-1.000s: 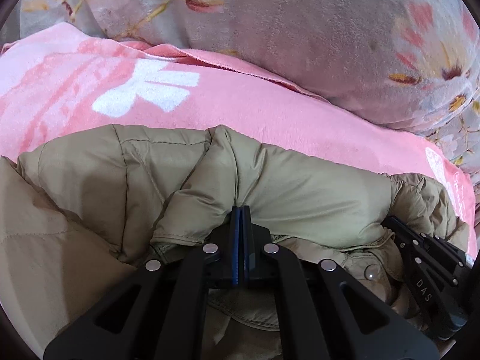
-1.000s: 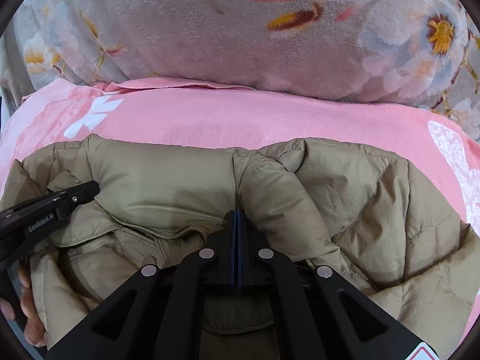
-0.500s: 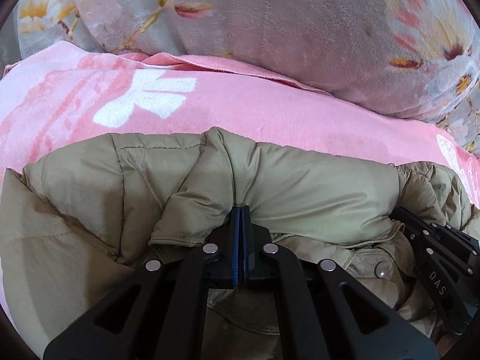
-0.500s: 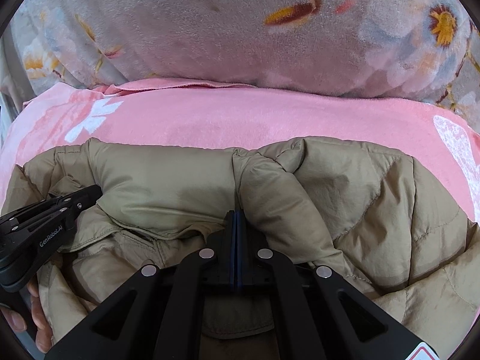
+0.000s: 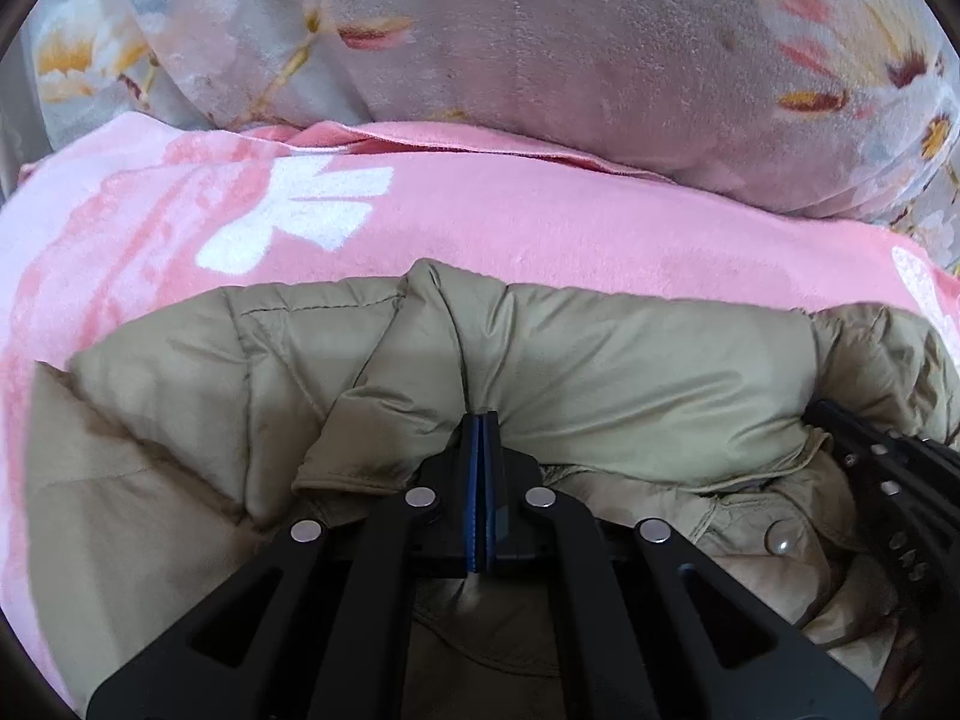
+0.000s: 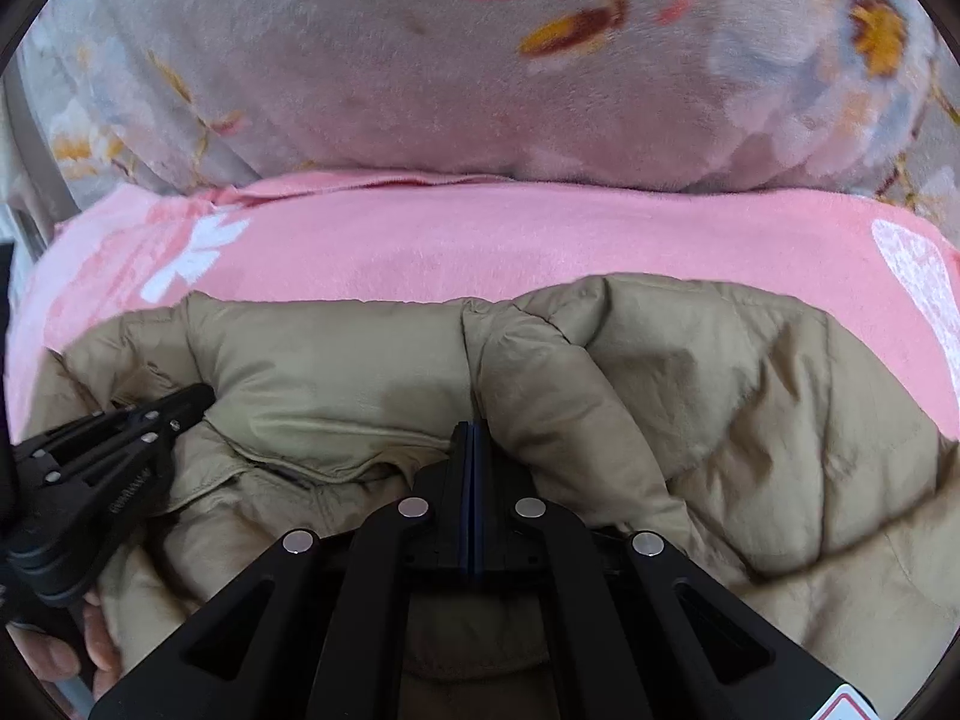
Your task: Fold large clothes
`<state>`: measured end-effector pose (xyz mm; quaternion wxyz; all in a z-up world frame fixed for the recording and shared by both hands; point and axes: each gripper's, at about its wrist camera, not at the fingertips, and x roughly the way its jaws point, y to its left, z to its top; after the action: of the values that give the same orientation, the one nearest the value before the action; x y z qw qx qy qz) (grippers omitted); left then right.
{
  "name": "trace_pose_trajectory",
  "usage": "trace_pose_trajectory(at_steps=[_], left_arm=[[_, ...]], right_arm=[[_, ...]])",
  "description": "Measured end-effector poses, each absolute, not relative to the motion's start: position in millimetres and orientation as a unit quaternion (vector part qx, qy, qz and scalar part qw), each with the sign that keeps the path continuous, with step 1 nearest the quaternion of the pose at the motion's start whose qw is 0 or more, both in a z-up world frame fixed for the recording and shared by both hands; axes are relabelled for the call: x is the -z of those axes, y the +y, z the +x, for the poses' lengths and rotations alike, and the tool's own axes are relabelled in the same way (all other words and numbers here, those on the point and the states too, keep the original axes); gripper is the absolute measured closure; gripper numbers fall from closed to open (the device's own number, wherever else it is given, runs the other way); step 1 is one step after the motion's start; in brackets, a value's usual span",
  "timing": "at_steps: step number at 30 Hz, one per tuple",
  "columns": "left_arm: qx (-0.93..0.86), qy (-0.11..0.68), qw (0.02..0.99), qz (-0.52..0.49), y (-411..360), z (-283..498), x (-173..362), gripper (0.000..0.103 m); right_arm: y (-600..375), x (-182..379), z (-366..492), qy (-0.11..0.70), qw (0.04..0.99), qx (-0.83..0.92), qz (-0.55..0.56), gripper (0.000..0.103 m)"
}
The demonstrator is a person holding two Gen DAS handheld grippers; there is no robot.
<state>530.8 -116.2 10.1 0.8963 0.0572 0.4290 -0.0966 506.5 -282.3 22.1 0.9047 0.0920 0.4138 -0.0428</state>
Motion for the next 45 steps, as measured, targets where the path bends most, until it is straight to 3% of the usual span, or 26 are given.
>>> trace_pose_trajectory(at_steps=[1,2,3,4,5,6,8,12,17,21,27,29,30,31,32,33,34,35,37,45], left_arm=[[0.089,0.429,0.896,0.069,-116.1,524.7,-13.2,0.1],[0.08,0.429,0.896,0.084,-114.0,512.1,-20.6,0.1],[0.085,0.426,0.897,0.083,-105.6,490.0,-32.9,0.087],[0.098,0.423,0.897,0.078,-97.5,472.7,-41.6,0.053],[0.11,0.422,0.897,0.071,-81.9,445.8,-53.4,0.033],[0.118,0.418,0.899,0.061,-61.1,415.2,-64.5,0.011],[0.135,0.413,0.899,0.053,-26.0,366.3,-78.9,0.012],[0.115,0.446,0.887,0.043,57.2,271.6,-85.3,0.012],[0.105,0.509,0.851,-0.074,156.0,177.8,-56.7,0.012],[0.097,0.516,0.843,-0.12,178.1,140.5,-39.5,0.012],[0.105,0.501,0.833,-0.21,180.8,143.6,-26.1,0.014],[0.104,0.5,0.833,-0.213,175.8,146.3,-26.1,0.025],[0.104,0.504,0.832,-0.208,172.6,146.5,-25.4,0.038],[0.104,0.508,0.83,-0.206,171.1,147.1,-25.4,0.05],[0.103,0.51,0.829,-0.204,168.2,147.0,-25.7,0.057],[0.111,0.512,0.827,-0.206,167.8,146.2,-26.4,0.077],[0.113,0.512,0.827,-0.204,168.3,144.9,-28.8,0.092],[0.114,0.51,0.828,-0.204,168.6,142.9,-32.1,0.093],[0.125,0.497,0.834,-0.204,171.8,137.3,-44.2,0.099],[0.16,0.459,0.854,-0.186,188.4,91.5,-105.5,0.101]], right_arm=[[-282.8,-28.7,493.3,0.415,0.903,0.045,0.104,0.101],[-283.0,-37.8,475.8,0.416,0.9,0.044,0.122,0.09],[-282.7,-52.1,444.9,0.41,0.9,0.034,0.145,0.083],[-281.4,-65.1,411.5,0.404,0.901,0.022,0.155,0.061],[-280.2,-77.6,371.4,0.395,0.906,0.016,0.155,0.043],[-283.3,-84.1,339.5,0.385,0.91,0.017,0.153,0.038],[-292.8,-93.6,261.4,0.373,0.916,0.032,0.144,0.028],[-319.0,-93.5,103.8,0.389,0.906,0.081,0.148,0.022],[-334.6,-70.4,-27.5,0.401,0.879,0.112,0.232,0.02],[-322.3,-55.0,-56.3,0.385,0.876,0.089,0.278,0.02],[-310.8,-31.8,-38.4,0.364,0.854,0.047,0.369,0.02],[-307.3,-24.2,-33.2,0.362,0.844,0.05,0.392,0.02],[-305.1,-20.8,-30.3,0.362,0.841,0.057,0.397,0.02],[-303.3,-20.7,-28.3,0.357,0.844,0.061,0.395,0.026],[-299.5,-21.3,-25.0,0.358,0.848,0.066,0.386,0.046],[-298.1,-20.7,-22.1,0.366,0.846,0.065,0.381,0.06],[-297.0,-20.0,-18.7,0.376,0.843,0.067,0.378,0.089],[-296.6,-21.9,-19.6,0.375,0.844,0.075,0.376,0.096],[-297.3,-33.1,-27.1,0.356,0.854,0.07,0.372,0.099],[-277.7,-108.6,-86.0,0.298,0.907,0.055,0.293,0.1]])
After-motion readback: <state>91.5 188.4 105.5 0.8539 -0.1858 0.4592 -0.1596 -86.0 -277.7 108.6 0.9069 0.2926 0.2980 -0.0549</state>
